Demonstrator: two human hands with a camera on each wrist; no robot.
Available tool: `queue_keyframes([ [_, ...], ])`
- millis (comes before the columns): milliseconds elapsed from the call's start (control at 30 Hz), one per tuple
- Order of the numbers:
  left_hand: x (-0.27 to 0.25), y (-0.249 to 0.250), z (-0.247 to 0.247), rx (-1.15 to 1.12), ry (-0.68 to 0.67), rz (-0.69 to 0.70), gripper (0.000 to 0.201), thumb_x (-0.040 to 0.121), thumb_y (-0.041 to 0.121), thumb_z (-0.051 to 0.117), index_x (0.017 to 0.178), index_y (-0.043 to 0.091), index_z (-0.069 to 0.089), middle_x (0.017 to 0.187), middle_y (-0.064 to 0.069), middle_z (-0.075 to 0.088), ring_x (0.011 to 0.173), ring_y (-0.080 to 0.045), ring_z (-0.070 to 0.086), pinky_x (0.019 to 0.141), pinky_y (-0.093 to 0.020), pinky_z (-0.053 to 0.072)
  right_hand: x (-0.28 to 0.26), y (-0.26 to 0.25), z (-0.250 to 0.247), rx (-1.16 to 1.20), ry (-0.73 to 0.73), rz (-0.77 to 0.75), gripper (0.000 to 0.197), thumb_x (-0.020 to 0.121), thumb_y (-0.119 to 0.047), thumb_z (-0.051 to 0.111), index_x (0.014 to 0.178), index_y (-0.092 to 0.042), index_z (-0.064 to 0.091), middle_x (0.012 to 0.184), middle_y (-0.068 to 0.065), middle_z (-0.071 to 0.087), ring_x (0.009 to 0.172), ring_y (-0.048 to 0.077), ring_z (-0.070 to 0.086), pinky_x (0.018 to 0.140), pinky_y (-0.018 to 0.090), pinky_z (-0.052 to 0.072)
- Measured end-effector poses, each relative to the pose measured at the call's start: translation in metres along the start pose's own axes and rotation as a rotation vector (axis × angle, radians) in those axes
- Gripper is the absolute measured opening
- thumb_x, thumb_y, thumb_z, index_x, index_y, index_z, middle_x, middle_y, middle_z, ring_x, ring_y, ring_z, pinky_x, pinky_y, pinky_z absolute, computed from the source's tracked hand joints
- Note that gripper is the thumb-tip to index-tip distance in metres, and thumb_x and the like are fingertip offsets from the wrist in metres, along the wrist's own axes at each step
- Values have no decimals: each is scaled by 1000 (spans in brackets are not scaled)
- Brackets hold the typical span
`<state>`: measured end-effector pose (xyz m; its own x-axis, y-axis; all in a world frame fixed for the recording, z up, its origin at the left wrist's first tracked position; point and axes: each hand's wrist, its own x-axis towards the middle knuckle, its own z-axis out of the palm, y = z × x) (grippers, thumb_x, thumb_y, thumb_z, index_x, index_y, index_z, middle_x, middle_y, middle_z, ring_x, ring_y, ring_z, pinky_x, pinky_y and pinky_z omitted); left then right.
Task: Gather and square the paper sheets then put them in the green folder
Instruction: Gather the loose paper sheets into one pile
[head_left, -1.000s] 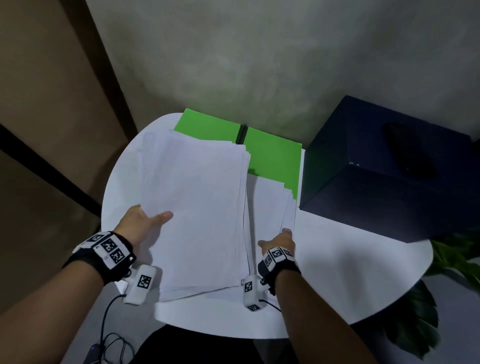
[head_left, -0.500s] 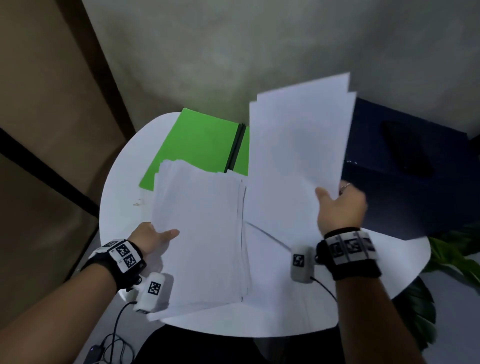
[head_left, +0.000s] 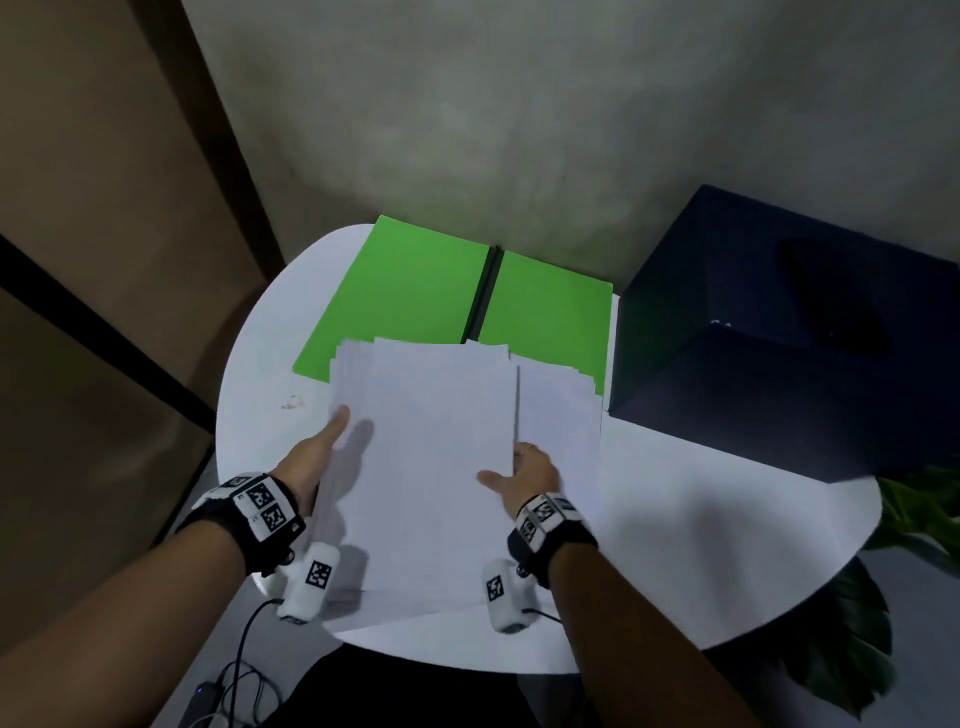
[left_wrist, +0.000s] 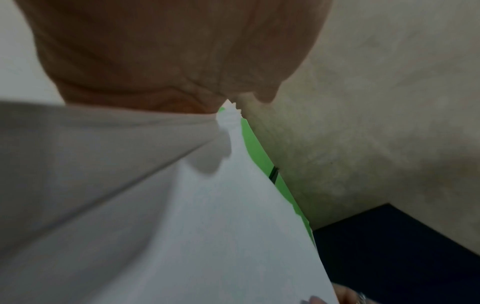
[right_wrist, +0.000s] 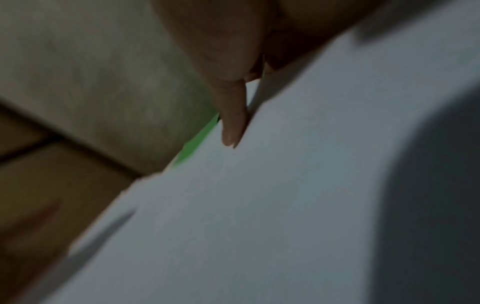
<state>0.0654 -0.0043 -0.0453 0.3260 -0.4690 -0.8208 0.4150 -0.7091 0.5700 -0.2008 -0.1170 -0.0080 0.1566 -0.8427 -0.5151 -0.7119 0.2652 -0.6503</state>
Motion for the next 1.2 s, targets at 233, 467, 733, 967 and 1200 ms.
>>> queue_keyframes([
  [233,-11,-8,12,543,199,324,42,80,24,77,117,9,63,114,-11,69,104,-32,63,95,-45,50,7,34,-27,-283,299,353,91,81,-53,68,149,-11,25,150,10,30,133,36,33,103,53,39],
  [467,-13,-7,11,527,192,365,39,83,22,75,118,12,62,115,-10,68,105,-31,61,92,-39,46,15,34,-32,0,243,329,81,81,-30,76,145,-5,33,141,15,52,126,33,53,100,36,45],
  [733,-18,-6,6,535,182,377,42,83,19,76,121,11,60,115,-5,66,109,-30,60,93,-36,44,15,21,-49,120,250,326,61,74,-24,83,122,1,56,116,6,66,108,27,63,95,35,51],
  [967,-20,-5,1,548,185,343,41,82,19,76,119,8,62,117,-11,68,108,-32,62,96,-41,47,-41,-48,-152,331,526,-226,22,75,-13,82,91,-13,67,92,0,72,84,18,70,82,32,56],
  [1200,-26,1,9,445,191,300,42,91,31,65,123,4,58,126,-17,62,116,-33,58,102,-42,43,-28,-36,-121,637,215,-153,38,69,2,82,102,-8,66,97,6,75,91,29,72,85,44,58],
])
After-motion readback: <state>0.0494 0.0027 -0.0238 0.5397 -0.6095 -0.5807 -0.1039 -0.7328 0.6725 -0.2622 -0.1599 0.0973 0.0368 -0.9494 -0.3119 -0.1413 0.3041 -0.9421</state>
